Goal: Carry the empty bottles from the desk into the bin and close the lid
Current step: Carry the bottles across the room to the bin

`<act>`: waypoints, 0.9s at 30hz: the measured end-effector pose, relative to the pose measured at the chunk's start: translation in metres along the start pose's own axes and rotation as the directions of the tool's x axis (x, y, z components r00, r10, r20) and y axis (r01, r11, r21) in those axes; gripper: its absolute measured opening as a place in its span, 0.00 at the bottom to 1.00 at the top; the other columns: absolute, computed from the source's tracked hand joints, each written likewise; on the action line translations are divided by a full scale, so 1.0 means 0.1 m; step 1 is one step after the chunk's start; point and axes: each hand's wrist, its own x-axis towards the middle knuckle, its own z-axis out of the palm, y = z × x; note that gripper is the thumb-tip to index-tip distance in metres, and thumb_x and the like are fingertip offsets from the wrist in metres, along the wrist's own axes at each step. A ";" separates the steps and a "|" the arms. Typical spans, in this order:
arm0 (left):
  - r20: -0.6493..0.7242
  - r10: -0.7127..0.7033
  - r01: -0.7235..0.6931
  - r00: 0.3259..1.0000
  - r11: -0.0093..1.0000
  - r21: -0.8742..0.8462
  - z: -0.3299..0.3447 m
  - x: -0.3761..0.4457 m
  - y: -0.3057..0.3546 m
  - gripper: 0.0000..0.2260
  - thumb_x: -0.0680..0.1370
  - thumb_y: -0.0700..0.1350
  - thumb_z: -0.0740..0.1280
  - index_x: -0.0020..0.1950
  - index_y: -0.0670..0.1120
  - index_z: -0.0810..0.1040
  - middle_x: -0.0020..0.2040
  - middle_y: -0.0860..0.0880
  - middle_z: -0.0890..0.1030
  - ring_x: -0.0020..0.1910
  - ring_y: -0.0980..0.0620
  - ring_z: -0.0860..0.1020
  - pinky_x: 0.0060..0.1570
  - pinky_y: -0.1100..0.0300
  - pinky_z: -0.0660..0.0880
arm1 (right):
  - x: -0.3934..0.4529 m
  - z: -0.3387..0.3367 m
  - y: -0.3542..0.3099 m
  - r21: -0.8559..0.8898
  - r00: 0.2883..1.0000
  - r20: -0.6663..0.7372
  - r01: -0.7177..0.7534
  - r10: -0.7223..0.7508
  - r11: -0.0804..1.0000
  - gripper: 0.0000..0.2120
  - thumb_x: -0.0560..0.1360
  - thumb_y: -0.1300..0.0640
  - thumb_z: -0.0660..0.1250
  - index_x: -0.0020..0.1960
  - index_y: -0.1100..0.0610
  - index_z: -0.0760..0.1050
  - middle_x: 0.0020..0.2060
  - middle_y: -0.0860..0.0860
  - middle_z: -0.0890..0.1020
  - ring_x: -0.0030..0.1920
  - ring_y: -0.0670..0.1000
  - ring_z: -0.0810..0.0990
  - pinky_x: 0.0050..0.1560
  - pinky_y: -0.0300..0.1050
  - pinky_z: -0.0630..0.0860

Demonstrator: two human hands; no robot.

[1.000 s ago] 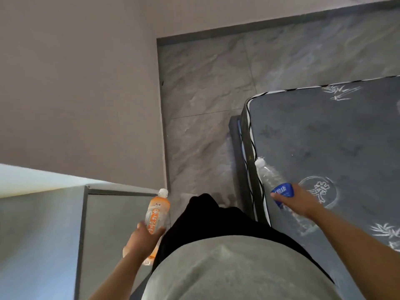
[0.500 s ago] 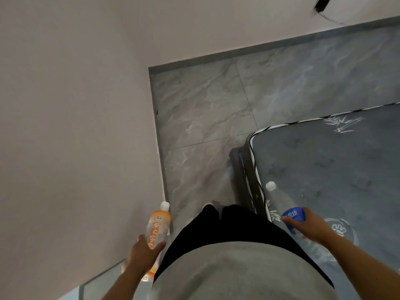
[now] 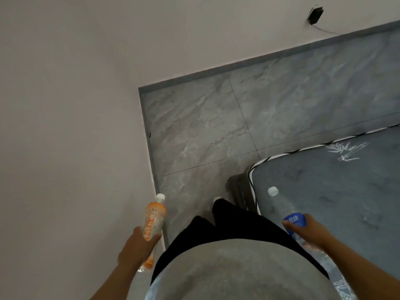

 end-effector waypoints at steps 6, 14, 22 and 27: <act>0.024 -0.117 0.118 0.993 0.992 -0.053 -0.19 0.23 0.23 0.30 0.70 0.60 0.68 0.62 0.41 0.67 0.57 0.39 0.78 0.55 0.40 0.77 0.48 0.54 0.70 | 0.34 -0.38 -0.94 -0.009 0.991 -0.021 0.132 -0.133 0.991 0.23 0.70 0.48 0.71 0.56 0.64 0.72 0.44 0.59 0.80 0.41 0.55 0.79 0.43 0.49 0.76; 0.071 -0.129 0.130 0.989 0.992 -0.003 -0.79 1.04 0.76 0.28 0.71 0.58 0.68 0.61 0.40 0.68 0.57 0.38 0.78 0.54 0.40 0.77 0.46 0.56 0.70 | 0.77 -0.54 -1.74 0.021 0.994 -0.020 0.108 -0.107 0.994 0.20 0.72 0.48 0.70 0.54 0.60 0.69 0.43 0.55 0.77 0.40 0.51 0.76 0.40 0.44 0.74; 0.060 0.064 -0.073 0.996 0.985 0.156 -1.69 1.99 1.92 0.27 0.72 0.60 0.66 0.61 0.42 0.67 0.56 0.40 0.78 0.53 0.41 0.77 0.48 0.54 0.72 | 0.95 -0.51 -2.02 0.162 0.990 -0.045 -0.124 0.133 0.979 0.25 0.70 0.51 0.73 0.56 0.69 0.72 0.47 0.65 0.80 0.47 0.62 0.80 0.51 0.53 0.76; 0.116 0.200 -0.224 0.973 0.943 0.248 -1.97 2.35 2.79 0.28 0.73 0.60 0.64 0.63 0.42 0.66 0.58 0.40 0.77 0.54 0.41 0.77 0.48 0.54 0.71 | 1.01 -0.55 -2.10 0.307 0.963 -0.043 -0.241 0.267 0.921 0.23 0.71 0.53 0.72 0.56 0.69 0.72 0.48 0.66 0.80 0.44 0.59 0.77 0.48 0.50 0.73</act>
